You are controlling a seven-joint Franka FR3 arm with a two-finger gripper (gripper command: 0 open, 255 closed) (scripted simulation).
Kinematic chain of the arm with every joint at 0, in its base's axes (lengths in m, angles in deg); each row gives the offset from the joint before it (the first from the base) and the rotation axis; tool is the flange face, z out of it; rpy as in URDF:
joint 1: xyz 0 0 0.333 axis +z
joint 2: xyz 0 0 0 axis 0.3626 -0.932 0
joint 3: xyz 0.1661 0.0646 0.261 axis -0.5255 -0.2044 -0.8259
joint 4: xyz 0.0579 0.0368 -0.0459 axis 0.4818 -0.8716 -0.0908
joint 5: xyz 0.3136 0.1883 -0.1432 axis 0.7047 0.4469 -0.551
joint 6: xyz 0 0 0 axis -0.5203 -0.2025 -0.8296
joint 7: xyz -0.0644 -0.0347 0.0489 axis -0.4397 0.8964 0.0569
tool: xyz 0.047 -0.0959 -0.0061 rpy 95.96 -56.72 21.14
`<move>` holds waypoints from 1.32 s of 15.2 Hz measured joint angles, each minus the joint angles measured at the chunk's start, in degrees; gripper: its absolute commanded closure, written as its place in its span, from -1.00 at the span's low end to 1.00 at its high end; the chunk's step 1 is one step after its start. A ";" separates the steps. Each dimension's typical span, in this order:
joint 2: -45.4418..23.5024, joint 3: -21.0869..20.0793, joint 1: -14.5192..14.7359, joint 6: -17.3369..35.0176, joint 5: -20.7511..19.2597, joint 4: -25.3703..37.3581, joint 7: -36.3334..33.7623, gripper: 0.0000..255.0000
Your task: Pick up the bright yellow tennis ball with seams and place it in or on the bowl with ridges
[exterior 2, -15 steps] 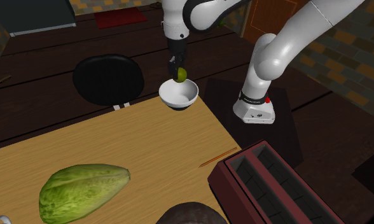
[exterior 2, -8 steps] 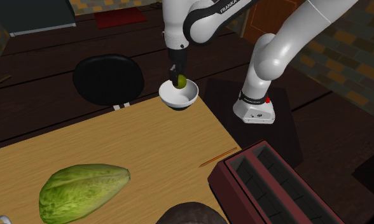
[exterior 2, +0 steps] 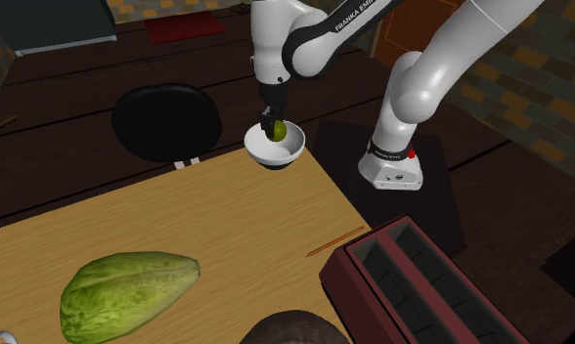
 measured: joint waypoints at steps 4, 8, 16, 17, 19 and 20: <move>-0.01 0.00 0.00 0.03 0.00 -0.01 0.00 -1.00; -0.01 0.00 0.00 0.04 0.00 -0.01 0.00 -1.00; 4.62 1.30 0.12 -8.78 -0.38 4.25 0.21 -1.00; 4.72 1.33 0.12 -8.94 -0.39 4.29 0.22 -1.00; 4.75 1.34 0.12 -9.02 -0.39 4.32 0.22 -1.00; 4.76 1.34 0.12 -9.03 -0.39 4.32 0.22 -1.00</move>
